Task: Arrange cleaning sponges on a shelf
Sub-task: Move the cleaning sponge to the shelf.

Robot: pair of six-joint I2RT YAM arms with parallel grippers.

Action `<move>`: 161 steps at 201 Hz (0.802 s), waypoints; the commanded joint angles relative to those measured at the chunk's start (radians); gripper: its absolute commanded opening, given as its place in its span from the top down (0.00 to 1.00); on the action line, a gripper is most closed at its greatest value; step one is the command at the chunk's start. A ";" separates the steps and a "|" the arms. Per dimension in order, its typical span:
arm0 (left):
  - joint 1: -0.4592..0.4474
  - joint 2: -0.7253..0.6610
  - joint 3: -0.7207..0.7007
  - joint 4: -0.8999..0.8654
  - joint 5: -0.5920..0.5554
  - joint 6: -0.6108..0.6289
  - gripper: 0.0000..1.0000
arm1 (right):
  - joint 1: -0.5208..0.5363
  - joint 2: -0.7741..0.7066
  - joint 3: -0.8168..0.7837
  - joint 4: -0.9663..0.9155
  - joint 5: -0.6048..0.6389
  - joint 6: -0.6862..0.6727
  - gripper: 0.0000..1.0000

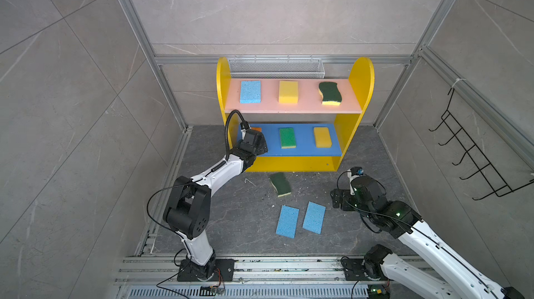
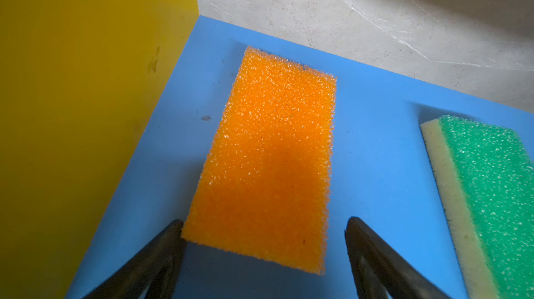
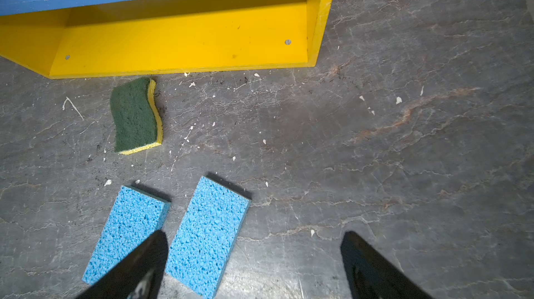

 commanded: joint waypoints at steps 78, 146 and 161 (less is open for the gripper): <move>0.006 0.007 0.023 0.015 0.077 0.030 0.11 | 0.003 -0.017 0.036 -0.024 0.017 0.001 0.04; -0.004 -0.053 -0.011 -0.008 0.023 0.024 0.11 | 0.003 -0.021 0.038 -0.023 0.014 0.002 0.04; -0.006 -0.079 -0.009 -0.046 -0.012 0.013 0.11 | 0.002 -0.020 0.040 -0.024 0.016 0.002 0.04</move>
